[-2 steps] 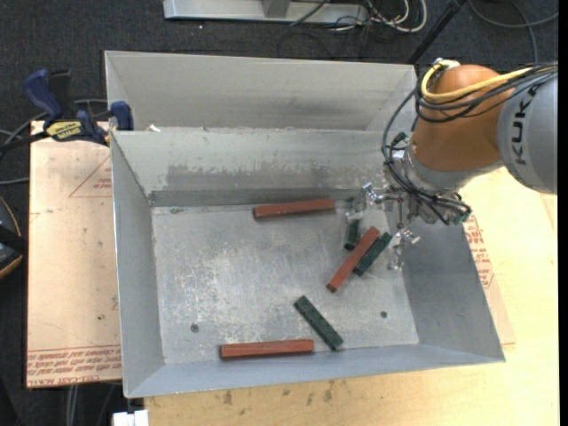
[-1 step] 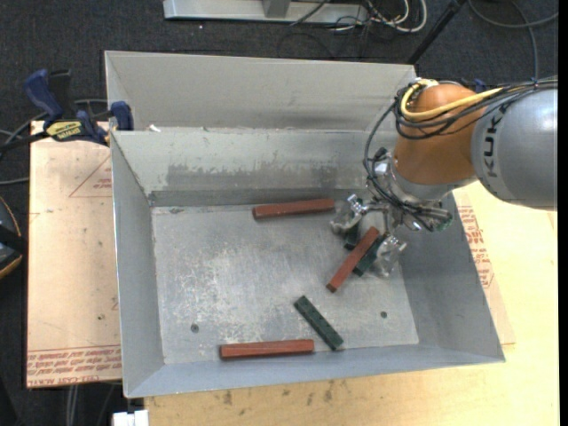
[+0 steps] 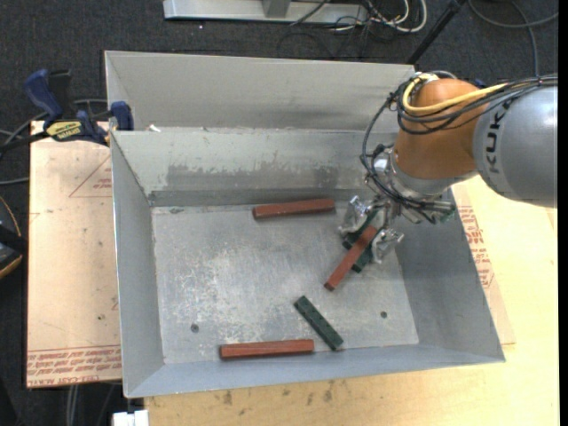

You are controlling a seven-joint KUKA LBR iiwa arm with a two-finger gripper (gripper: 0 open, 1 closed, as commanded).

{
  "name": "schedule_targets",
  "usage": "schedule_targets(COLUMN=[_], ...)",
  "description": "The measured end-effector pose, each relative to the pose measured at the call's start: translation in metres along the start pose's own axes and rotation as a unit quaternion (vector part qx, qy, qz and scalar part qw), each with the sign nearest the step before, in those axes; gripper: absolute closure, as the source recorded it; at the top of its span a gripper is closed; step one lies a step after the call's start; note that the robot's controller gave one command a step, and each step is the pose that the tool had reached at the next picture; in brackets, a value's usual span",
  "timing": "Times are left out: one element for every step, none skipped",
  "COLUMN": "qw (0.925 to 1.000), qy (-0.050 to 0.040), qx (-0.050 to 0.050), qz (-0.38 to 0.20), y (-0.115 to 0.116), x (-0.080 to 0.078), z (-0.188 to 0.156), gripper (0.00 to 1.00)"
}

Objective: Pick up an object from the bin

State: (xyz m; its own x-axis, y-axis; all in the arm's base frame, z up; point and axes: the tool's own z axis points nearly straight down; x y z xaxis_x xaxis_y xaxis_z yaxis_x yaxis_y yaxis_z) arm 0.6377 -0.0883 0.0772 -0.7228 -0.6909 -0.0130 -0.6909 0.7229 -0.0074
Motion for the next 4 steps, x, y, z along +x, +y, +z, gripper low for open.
schedule_targets(qw=[1.0000,1.0000,1.0000,1.0000], qy=[0.0000,0.0019,0.0051,0.0049], qx=[0.000,-0.002,-0.004,-0.004], qz=[0.000,0.000,0.000,0.000], y=[0.000,0.001,0.002,0.002], x=[0.000,0.001,0.001,0.001], z=[0.000,-0.004,-0.015,-0.029], gripper=[1.00,1.00,1.00,1.00])
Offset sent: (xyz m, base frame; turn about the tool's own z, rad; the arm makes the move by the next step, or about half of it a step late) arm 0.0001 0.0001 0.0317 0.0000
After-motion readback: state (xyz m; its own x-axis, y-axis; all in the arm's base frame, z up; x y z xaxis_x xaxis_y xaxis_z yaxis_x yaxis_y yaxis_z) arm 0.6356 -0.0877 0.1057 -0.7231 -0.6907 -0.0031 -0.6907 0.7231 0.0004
